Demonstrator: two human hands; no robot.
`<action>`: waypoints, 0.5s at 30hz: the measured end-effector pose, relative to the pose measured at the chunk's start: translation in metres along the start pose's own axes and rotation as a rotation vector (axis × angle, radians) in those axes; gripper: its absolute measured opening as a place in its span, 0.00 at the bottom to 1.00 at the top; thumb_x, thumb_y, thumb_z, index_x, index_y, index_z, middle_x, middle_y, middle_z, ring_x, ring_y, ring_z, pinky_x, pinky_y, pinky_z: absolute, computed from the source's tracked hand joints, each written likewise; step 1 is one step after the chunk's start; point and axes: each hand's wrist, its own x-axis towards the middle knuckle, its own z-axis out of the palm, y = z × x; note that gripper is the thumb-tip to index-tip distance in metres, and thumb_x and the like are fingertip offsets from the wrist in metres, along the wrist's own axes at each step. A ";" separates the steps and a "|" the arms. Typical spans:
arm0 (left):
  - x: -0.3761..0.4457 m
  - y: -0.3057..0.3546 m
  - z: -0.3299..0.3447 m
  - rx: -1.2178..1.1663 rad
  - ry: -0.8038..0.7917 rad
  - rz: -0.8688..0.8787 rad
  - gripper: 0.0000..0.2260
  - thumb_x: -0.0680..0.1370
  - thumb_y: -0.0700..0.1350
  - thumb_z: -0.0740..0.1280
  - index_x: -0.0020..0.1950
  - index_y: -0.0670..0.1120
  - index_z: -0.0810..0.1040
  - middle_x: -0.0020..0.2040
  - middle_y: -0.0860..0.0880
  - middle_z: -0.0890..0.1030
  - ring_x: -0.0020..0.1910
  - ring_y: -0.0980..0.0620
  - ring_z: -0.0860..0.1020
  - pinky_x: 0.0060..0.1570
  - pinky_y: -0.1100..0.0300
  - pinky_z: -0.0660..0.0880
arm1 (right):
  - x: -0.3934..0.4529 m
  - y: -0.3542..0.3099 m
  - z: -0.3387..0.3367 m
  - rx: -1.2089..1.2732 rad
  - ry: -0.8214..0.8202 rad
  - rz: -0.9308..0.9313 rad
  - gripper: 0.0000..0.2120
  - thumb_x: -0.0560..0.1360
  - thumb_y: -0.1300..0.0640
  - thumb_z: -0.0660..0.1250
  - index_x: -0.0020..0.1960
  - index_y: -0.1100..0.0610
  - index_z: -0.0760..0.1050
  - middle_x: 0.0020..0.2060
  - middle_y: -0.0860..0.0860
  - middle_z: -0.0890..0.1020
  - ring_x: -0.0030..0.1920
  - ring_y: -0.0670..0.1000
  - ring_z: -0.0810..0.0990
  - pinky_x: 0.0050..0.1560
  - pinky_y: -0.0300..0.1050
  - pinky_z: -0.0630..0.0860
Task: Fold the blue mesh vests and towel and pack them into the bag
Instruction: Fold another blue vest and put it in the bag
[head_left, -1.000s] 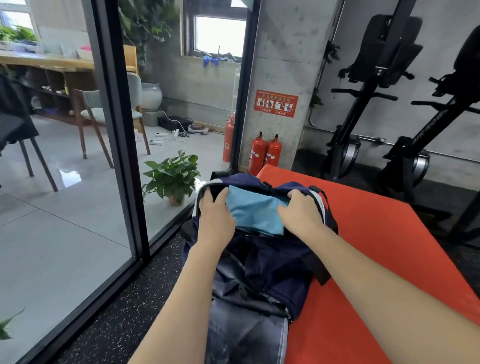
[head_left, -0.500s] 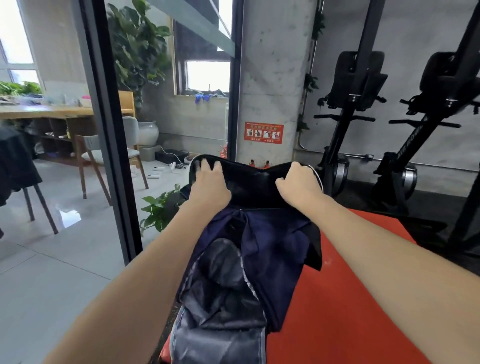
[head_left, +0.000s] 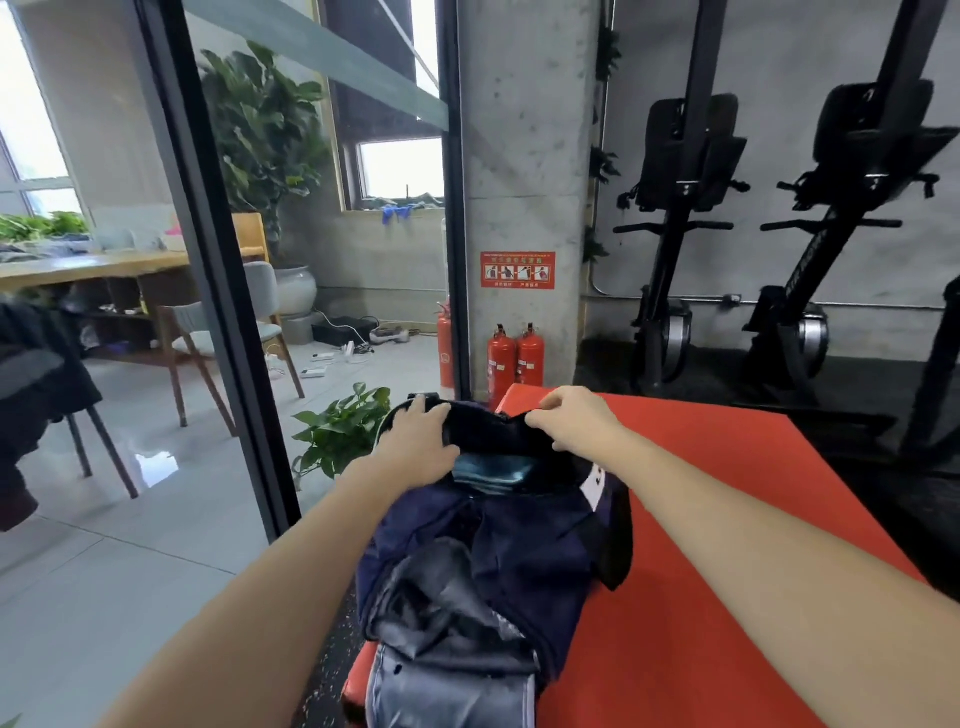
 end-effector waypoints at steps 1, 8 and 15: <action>-0.005 0.002 -0.003 -0.037 -0.019 0.018 0.30 0.77 0.50 0.66 0.77 0.45 0.64 0.74 0.41 0.65 0.72 0.39 0.65 0.71 0.49 0.64 | -0.006 0.005 -0.005 0.044 0.023 -0.011 0.10 0.75 0.51 0.70 0.49 0.58 0.80 0.44 0.52 0.83 0.48 0.56 0.84 0.51 0.51 0.81; -0.070 0.051 -0.001 -0.240 0.080 0.105 0.22 0.79 0.44 0.66 0.74 0.46 0.71 0.68 0.48 0.77 0.62 0.51 0.76 0.60 0.65 0.67 | -0.077 0.077 -0.047 0.032 0.117 0.065 0.13 0.74 0.53 0.70 0.58 0.55 0.78 0.53 0.50 0.81 0.48 0.53 0.80 0.55 0.50 0.78; -0.143 0.162 0.066 -0.296 0.020 0.347 0.19 0.79 0.43 0.66 0.70 0.49 0.75 0.48 0.53 0.80 0.50 0.54 0.77 0.61 0.54 0.72 | -0.187 0.182 -0.087 0.024 0.080 0.151 0.07 0.76 0.54 0.70 0.53 0.53 0.78 0.45 0.51 0.84 0.44 0.53 0.83 0.46 0.49 0.80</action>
